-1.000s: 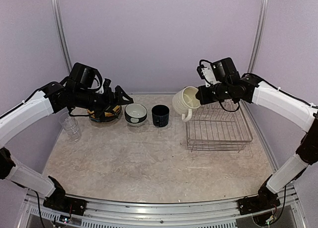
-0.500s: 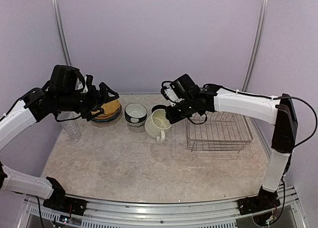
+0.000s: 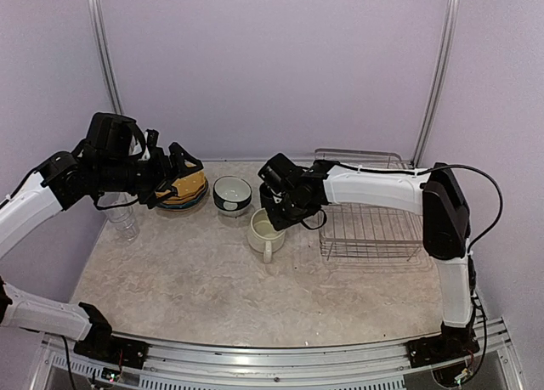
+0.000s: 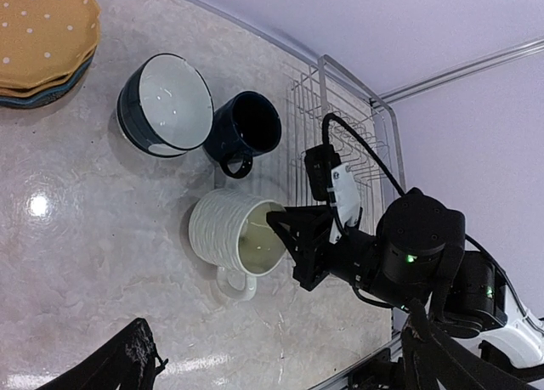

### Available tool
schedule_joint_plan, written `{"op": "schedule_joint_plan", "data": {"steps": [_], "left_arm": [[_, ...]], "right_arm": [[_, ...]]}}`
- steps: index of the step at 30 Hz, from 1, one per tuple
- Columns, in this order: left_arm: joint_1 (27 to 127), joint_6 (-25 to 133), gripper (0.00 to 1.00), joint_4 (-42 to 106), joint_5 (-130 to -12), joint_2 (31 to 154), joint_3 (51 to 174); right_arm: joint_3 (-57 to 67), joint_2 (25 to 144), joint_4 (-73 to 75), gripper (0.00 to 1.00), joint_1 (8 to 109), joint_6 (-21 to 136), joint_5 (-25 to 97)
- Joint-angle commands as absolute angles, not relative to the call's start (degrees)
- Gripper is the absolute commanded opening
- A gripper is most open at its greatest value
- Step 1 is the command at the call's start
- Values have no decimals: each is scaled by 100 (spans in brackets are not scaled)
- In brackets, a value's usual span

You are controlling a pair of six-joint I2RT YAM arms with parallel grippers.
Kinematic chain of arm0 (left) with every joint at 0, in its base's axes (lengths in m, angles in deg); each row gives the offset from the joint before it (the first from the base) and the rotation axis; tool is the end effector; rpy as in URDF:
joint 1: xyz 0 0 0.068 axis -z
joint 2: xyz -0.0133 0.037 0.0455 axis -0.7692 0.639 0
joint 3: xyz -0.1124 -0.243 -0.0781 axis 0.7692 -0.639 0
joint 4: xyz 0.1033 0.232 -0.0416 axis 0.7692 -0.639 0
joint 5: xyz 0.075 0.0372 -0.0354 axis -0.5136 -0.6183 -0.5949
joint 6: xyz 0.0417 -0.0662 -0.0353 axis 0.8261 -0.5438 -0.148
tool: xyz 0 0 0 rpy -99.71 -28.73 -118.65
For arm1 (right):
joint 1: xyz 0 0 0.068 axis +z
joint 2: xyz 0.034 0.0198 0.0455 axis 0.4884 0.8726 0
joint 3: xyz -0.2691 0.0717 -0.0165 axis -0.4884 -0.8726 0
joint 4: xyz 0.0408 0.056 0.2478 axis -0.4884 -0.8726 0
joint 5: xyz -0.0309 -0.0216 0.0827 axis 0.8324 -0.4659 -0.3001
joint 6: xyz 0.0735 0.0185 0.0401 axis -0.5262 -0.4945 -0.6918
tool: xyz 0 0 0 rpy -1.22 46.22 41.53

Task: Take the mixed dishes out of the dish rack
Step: Place the cup at the center of the board.

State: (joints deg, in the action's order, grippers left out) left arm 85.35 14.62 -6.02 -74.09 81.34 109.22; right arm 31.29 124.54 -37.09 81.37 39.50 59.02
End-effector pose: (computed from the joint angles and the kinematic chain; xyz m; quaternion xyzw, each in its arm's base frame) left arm 0.2140 -0.1589 0.3567 -0.1019 0.8664 -0.3632 0.3271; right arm 0.3134 0.3700 0.1986 -0.1888 0.9339 0.0693 0.2957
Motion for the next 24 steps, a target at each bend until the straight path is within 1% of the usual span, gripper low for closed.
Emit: {"op": "schedule_joint_plan", "data": {"steps": [1,8,13,14,19,24], "left_arm": [[8500,1482,96,-750,-7517,8029,10849],[8501,1490,96,-711,-7528,8006,10849],[8501,1506,96,-738,-7536,7997,10892],[8500,1525,96,-749,-7554,7972,10893],[8501,1748,96,-776,-7723,7726,10944],[8500,2213,97,-873,-8051,7393,11157]], "right_arm": [[3504,12559,-3786,1,8201,3582,6141],[3580,12613,-3895,29,8249,3686,6082],[3593,12254,-3889,49,8250,3797,6154],[3593,12142,-3875,55,8247,3857,6186],[3306,11303,-3605,76,8250,4275,6337],[2628,10177,-3065,92,8247,4823,6601]]}}
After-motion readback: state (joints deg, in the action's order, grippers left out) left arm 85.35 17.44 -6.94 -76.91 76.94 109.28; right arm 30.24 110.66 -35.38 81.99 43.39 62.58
